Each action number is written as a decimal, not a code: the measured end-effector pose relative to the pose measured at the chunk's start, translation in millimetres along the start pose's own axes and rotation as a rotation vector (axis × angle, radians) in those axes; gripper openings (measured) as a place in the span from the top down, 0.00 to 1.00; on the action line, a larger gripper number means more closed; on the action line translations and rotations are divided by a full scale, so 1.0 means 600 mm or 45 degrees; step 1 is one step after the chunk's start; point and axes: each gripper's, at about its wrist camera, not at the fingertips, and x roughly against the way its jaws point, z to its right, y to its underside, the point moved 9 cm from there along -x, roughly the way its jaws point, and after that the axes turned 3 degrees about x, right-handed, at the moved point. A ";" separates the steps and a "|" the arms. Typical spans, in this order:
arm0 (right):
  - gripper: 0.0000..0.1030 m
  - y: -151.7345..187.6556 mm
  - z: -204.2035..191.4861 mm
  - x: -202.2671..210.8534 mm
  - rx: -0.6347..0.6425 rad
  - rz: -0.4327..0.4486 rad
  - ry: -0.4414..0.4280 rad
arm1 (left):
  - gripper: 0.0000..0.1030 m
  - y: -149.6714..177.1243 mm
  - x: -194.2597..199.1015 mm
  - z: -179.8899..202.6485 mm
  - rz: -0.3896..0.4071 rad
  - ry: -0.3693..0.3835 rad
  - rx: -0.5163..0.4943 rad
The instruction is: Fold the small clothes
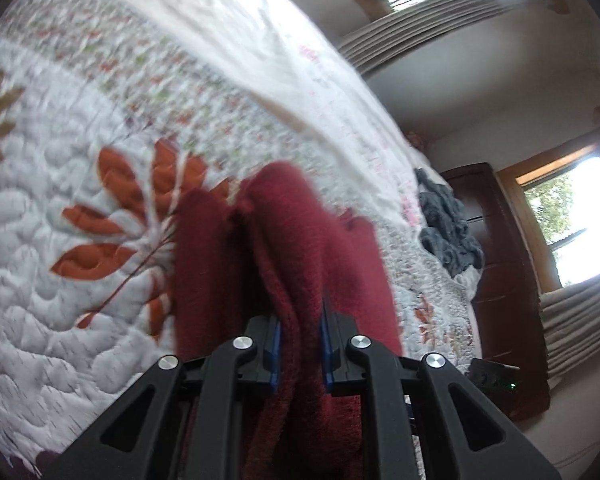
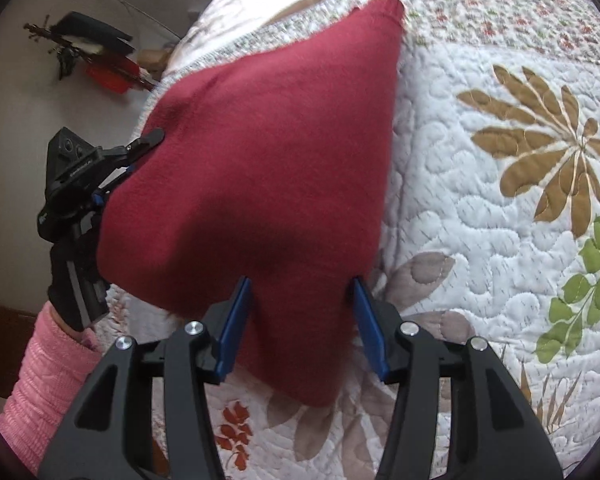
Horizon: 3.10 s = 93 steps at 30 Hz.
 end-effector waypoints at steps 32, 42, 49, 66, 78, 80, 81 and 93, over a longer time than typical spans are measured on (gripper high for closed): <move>0.78 0.046 -0.009 0.022 -0.050 -0.011 -0.053 | 0.91 0.171 0.094 0.039 -0.135 -0.064 -0.090; 0.80 0.065 0.010 -0.010 -0.066 -0.040 -0.015 | 0.91 0.199 0.092 -0.036 -0.149 -0.129 -0.071; 0.68 0.065 0.012 -0.012 -0.017 -0.078 0.018 | 0.85 0.203 0.090 -0.040 -0.164 -0.114 -0.067; 0.45 -0.019 0.017 0.056 0.012 0.087 -0.015 | 0.54 -0.032 0.036 0.000 0.013 -0.190 -0.015; 0.45 -0.023 0.022 0.038 0.001 0.082 -0.019 | 0.89 -0.070 -0.003 0.017 0.097 -0.151 0.032; 0.45 -0.023 0.020 0.036 0.009 0.082 -0.013 | 0.90 -0.071 0.026 0.033 0.165 -0.133 -0.038; 0.45 -0.023 0.019 0.034 0.014 0.080 -0.009 | 0.91 -0.072 0.037 0.034 0.191 -0.120 -0.053; 0.47 -0.020 0.021 0.010 -0.004 0.045 0.006 | 0.86 -0.059 0.013 -0.038 0.069 -0.214 -0.030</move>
